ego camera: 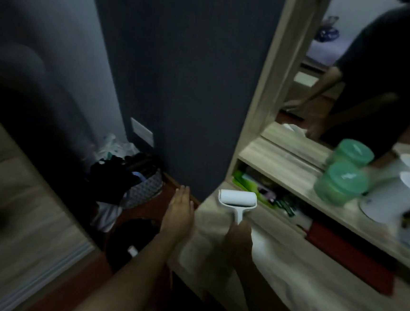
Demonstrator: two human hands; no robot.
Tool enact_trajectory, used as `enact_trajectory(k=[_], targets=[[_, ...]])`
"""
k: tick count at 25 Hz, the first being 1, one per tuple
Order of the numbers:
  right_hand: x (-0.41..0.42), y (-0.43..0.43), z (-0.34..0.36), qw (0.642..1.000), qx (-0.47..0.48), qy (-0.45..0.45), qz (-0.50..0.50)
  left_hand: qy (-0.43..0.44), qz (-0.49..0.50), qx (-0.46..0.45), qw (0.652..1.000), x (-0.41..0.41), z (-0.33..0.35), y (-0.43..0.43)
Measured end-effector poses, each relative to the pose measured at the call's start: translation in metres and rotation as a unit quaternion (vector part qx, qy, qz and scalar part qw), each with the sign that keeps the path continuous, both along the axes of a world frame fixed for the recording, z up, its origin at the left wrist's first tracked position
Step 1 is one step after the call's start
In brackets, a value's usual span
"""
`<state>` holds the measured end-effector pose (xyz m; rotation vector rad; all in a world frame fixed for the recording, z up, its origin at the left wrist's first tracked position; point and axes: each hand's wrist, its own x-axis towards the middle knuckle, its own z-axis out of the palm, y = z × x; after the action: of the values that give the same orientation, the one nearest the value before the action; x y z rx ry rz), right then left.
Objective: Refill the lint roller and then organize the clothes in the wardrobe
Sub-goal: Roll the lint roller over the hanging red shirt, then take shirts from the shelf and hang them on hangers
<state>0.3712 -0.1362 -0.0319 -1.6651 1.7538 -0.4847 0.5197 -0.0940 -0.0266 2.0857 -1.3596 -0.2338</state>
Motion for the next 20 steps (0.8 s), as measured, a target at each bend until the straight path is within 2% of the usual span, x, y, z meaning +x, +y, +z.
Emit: enact_trajectory(k=[2, 5, 8, 10, 14, 17, 20], targets=[[-0.026, -0.004, -0.011, 0.999, 0.019, 0.031, 0.014, -0.019, -0.031, 0.014, 0.999, -0.026, -0.028, -0.014], [-0.060, -0.013, -0.028, 0.987, 0.035, 0.121, 0.101, -0.014, -0.059, 0.136, 0.989, -0.062, -0.056, -0.022], [-0.076, -0.017, -0.035, 0.990, 0.056, 0.117, 0.056, -0.033, -0.091, 0.193, 0.976, -0.081, -0.073, -0.029], [-0.080, -0.018, -0.036, 0.993, 0.038, 0.116, 0.004, -0.037, -0.104, 0.214, 0.970, -0.088, -0.080, -0.034], [-0.084, -0.022, -0.044, 0.990, 0.017, 0.136, -0.019, -0.091, -0.093, 0.238, 0.963, -0.094, -0.090, -0.038], [-0.083, -0.023, -0.041, 0.987, -0.011, 0.153, -0.052, -0.076, -0.107, 0.247, 0.960, -0.091, -0.085, -0.037], [-0.072, -0.025, -0.018, 0.988, -0.095, 0.117, -0.046, -0.081, -0.094, 0.223, 0.967, -0.077, -0.059, -0.038]])
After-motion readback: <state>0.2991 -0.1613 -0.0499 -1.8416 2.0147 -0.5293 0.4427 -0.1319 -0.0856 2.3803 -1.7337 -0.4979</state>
